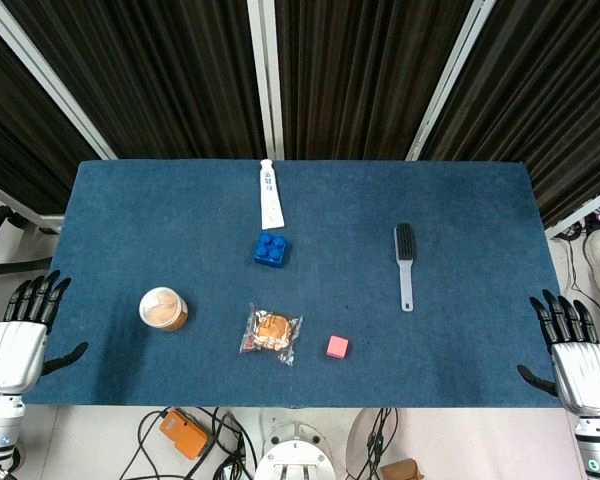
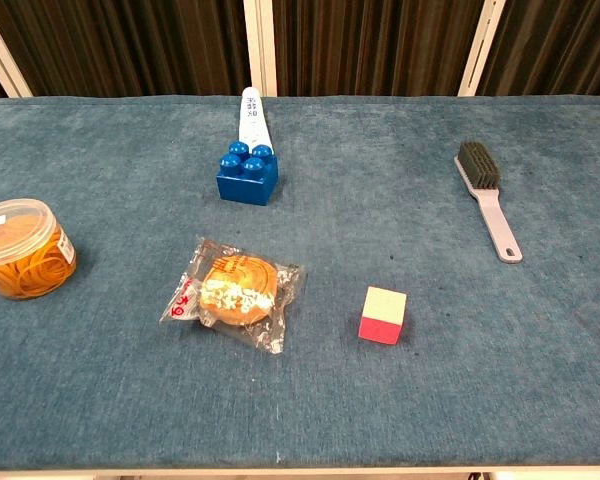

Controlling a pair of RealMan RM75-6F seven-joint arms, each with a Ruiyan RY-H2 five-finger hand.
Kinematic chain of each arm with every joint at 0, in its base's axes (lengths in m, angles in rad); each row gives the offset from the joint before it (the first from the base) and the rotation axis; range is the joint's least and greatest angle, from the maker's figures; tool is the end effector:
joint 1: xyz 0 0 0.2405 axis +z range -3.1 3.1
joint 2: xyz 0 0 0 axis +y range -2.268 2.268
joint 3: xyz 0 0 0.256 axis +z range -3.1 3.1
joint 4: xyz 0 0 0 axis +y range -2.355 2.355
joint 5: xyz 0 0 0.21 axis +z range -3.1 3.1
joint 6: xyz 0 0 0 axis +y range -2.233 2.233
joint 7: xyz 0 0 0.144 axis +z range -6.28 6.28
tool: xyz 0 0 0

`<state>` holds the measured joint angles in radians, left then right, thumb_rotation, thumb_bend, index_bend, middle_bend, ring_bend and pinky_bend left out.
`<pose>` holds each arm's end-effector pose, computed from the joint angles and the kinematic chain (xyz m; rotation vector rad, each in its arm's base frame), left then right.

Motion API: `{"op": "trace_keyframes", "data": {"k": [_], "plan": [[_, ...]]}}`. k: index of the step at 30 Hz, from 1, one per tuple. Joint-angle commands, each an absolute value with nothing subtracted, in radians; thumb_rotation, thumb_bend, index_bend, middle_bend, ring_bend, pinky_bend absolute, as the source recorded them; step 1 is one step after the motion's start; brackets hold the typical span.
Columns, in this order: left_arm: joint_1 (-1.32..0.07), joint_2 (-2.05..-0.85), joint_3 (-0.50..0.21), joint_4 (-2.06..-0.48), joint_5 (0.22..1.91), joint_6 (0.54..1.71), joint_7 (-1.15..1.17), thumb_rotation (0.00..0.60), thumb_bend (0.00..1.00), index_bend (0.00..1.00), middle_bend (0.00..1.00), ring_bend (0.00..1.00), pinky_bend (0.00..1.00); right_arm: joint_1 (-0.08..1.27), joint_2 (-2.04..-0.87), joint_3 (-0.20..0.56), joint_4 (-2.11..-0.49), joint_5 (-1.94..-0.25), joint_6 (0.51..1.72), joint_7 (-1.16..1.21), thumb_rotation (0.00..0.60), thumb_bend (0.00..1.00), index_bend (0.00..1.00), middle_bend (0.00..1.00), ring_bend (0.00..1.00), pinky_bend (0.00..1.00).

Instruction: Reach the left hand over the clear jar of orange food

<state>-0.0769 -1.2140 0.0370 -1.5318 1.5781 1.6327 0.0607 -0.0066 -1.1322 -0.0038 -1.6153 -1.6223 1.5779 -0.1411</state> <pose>-0.3068 0.1602 0.1391 -1.4239 -0.7964 -0.9457 -0.3063 -0.1410 0.1529 1.4518 -0.7877 0.8340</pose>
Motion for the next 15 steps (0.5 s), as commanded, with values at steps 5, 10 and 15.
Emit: {"op": "trace_keyframes", "data": {"k": [5, 10, 15], "plan": [[-0.107, -1.218, 0.046, -1.522, 1.612, 1.568, 0.037, 0.6, 0.1, 0.0, 0.0, 0.0, 0.07, -0.01, -1.131, -0.005, -1.615, -1.627, 1.583, -0.136, 0.6, 0.21, 0.0, 0.0, 0.0, 0.0], [-0.209, -1.228, 0.051, -1.519, 1.62, 1.378, 0.009, 0.6, 0.1, 0.0, 0.0, 0.0, 0.07, -0.01, -1.13, -0.004, -1.616, -1.625, 1.579, -0.135, 0.6, 0.21, 0.0, 0.0, 0.0, 0.0], [-0.324, -1.263, 0.022, -1.535, 1.548, 1.154, 0.087, 0.6, 0.1, 0.0, 0.0, 0.0, 0.07, -0.006, -1.122, -0.003, -1.616, -1.623, 1.571, -0.121, 0.6, 0.21, 0.0, 0.0, 0.0, 0.0]]}}
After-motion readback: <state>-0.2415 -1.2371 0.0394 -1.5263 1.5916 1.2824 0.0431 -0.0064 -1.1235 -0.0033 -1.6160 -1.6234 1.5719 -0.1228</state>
